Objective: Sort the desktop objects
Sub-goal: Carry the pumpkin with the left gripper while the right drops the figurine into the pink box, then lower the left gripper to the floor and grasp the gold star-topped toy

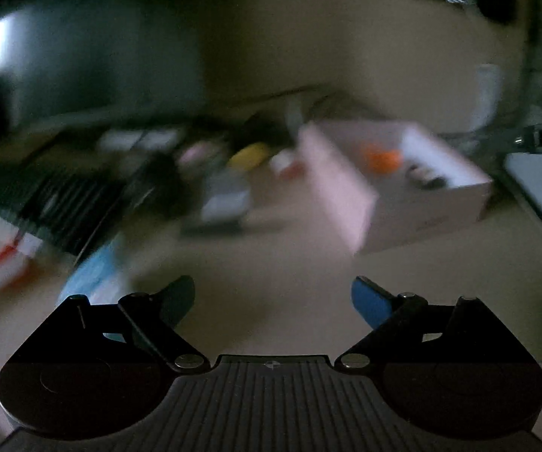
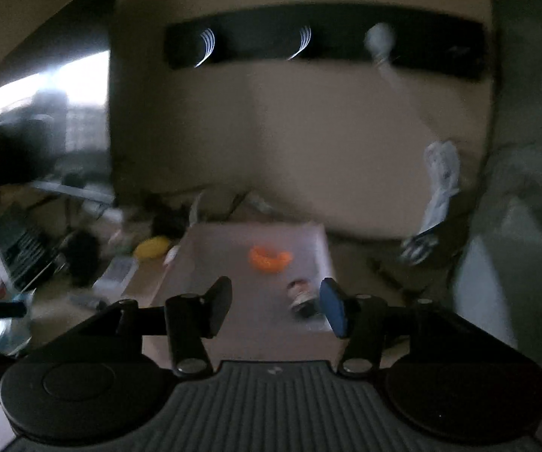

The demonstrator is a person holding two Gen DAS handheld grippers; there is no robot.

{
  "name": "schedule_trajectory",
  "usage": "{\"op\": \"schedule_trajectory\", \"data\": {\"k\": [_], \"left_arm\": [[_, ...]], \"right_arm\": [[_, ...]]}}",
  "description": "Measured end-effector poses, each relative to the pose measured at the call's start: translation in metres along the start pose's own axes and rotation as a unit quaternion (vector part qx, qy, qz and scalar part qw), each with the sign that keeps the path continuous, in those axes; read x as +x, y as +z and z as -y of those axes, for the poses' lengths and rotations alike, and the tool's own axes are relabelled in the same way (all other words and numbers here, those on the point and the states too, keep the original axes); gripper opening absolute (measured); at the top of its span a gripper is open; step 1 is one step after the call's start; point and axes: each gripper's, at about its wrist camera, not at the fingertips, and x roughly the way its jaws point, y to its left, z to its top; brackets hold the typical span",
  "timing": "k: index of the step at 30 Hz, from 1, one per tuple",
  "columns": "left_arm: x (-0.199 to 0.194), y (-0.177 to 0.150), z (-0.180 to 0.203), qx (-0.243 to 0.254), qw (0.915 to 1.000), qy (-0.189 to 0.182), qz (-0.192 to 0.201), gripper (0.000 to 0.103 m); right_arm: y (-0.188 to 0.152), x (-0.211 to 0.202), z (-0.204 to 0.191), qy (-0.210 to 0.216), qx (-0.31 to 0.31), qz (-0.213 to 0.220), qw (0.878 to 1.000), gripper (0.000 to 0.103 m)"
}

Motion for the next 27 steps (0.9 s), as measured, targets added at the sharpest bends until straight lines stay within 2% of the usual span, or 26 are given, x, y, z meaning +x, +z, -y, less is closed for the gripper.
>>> {"op": "schedule_trajectory", "data": {"k": [2, 5, 8, 11, 15, 17, 19, 21, 24, 26, 27], "left_arm": [[-0.004, -0.011, -0.018, -0.042, 0.9985, 0.035, -0.006, 0.094], [-0.019, -0.022, -0.040, -0.104, 0.9914, 0.080, -0.003, 0.094], [-0.034, -0.033, -0.063, -0.135, 0.9845, 0.111, -0.014, 0.094], [-0.050, -0.040, -0.086, -0.165, 0.9760, 0.142, -0.008, 0.094], [-0.080, -0.068, -0.128, -0.234, 0.9555, 0.179, -0.005, 0.094], [-0.098, -0.095, -0.153, -0.282, 0.9380, 0.201, -0.009, 0.095], [-0.117, -0.135, -0.174, -0.335, 0.9146, 0.227, -0.013, 0.096], [-0.129, -0.192, -0.196, -0.394, 0.8835, 0.251, -0.030, 0.096], [-0.138, -0.303, -0.228, -0.475, 0.8234, 0.300, -0.080, 0.096], [-0.143, -0.386, -0.245, -0.521, 0.7774, 0.330, -0.126, 0.096], [-0.145, -0.423, -0.253, -0.539, 0.7591, 0.336, -0.143, 0.096]], "right_arm": [[-0.001, 0.012, -0.012, 0.022, 0.000, -0.010, 1.000, 0.052], [-0.010, 0.026, -0.040, 0.073, -0.019, -0.023, 0.997, 0.052], [-0.021, 0.032, -0.076, 0.111, -0.054, -0.033, 0.992, 0.052], [-0.027, 0.038, -0.117, 0.162, -0.072, -0.047, 0.983, 0.052], [-0.029, 0.033, -0.179, 0.209, -0.116, -0.046, 0.970, 0.052], [-0.028, 0.025, -0.212, 0.239, -0.121, -0.050, 0.962, 0.052], [-0.031, 0.015, -0.251, 0.265, -0.135, -0.053, 0.953, 0.052], [-0.038, -0.001, -0.291, 0.284, -0.156, -0.052, 0.945, 0.053], [-0.062, -0.031, -0.363, 0.314, -0.211, -0.047, 0.924, 0.054], [-0.088, -0.052, -0.409, 0.343, -0.249, -0.062, 0.904, 0.054], [-0.104, -0.060, -0.428, 0.359, -0.263, -0.074, 0.893, 0.054]]}}
